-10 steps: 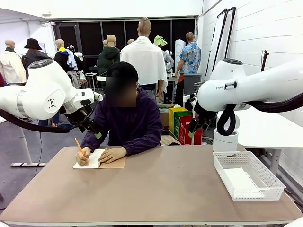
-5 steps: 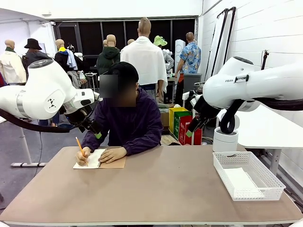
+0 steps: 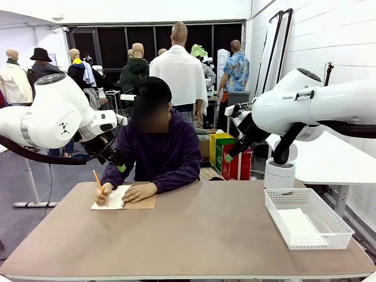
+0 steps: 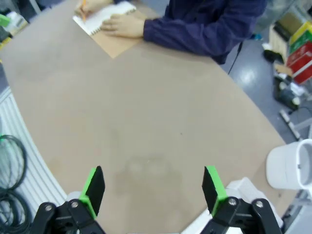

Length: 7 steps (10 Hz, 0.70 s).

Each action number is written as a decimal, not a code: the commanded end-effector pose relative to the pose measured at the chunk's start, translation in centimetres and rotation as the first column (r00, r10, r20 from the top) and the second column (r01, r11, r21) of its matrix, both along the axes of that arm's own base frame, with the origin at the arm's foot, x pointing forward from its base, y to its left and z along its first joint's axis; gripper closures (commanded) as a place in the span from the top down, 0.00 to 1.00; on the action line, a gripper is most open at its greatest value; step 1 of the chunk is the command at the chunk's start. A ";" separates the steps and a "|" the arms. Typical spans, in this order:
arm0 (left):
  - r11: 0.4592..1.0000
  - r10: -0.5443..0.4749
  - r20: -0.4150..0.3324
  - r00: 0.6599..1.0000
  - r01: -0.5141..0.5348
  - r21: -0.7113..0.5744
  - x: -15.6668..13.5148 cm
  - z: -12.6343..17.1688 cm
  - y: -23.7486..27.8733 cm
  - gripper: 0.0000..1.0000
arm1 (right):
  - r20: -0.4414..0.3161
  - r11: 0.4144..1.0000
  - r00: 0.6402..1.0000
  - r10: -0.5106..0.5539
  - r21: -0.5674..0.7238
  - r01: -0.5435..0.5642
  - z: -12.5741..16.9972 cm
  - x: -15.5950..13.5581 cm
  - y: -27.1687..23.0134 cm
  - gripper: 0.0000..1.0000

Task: Sort the paper based on its condition.
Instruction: If a person hands you a paper, place it in the Organizing basket , and if it's crumpled, put it in the Trash can.

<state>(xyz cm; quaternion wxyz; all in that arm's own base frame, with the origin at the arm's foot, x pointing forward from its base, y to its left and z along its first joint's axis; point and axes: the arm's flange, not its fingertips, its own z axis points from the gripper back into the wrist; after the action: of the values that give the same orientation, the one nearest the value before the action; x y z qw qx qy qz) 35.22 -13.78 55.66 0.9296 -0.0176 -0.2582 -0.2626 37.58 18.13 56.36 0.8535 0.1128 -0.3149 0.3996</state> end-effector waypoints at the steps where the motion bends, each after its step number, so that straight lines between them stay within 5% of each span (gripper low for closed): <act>1: 1.000 -0.001 -0.001 1.000 0.001 -0.012 0.0 0.1 0.1 1.00 | 0.041 0.998 0.998 0.051 0.042 -0.053 -1.3 -0.1 -0.2 1.00; 7: 1.000 -0.001 -0.001 1.000 0.001 -0.012 0.0 0.1 0.1 1.00 | 0.027 1.000 0.999 0.025 0.014 -0.025 -0.1 -0.1 0.4 1.00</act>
<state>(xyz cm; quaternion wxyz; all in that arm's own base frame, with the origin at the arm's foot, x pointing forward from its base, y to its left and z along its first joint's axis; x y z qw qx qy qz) 35.22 -13.78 55.66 0.9296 -0.0176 -0.2582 -0.2626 37.40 18.63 56.24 0.8426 0.1200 -0.3274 0.4104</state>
